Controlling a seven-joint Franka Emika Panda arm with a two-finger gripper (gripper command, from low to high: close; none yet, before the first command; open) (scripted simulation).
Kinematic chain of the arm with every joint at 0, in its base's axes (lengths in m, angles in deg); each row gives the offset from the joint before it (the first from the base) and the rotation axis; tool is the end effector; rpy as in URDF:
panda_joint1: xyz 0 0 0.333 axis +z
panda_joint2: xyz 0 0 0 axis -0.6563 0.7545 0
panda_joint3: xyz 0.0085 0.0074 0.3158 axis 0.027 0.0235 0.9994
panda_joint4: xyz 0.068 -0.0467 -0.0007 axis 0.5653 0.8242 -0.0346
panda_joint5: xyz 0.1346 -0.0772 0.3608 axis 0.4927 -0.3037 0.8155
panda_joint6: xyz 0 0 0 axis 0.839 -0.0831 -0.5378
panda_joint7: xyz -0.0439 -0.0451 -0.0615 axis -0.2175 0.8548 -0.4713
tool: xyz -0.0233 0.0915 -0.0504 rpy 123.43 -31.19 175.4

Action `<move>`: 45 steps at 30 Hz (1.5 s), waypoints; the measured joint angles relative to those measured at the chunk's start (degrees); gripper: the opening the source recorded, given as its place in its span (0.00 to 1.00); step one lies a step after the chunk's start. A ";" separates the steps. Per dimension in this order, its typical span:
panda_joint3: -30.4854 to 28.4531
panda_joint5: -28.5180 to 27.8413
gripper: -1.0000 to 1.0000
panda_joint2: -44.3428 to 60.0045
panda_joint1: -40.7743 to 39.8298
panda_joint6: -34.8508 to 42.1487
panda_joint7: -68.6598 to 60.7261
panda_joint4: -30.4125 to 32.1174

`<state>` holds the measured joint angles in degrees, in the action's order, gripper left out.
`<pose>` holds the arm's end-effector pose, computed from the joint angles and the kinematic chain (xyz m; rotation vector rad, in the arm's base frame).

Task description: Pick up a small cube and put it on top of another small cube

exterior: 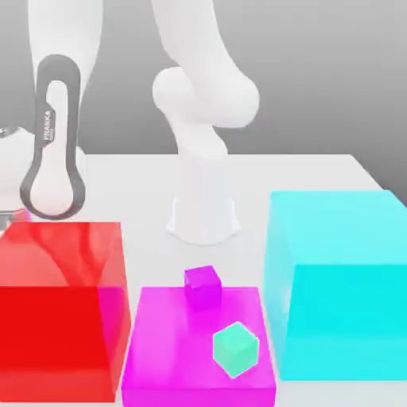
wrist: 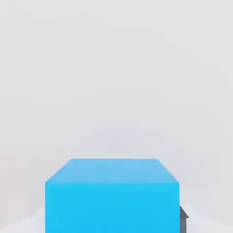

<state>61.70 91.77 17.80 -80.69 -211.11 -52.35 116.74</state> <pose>0.2073 -0.3494 0.1313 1.6829 -2.6520 0.0003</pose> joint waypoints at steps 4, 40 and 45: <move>-5.84 -6.93 0.00 -5.46 4.33 3.91 5.37 1.55; 23.04 -26.21 0.00 -21.76 36.56 28.12 49.88 -8.27; 21.84 -28.45 1.00 -14.22 37.11 19.62 52.60 -7.01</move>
<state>83.54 63.32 3.58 -43.57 -191.49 0.25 109.73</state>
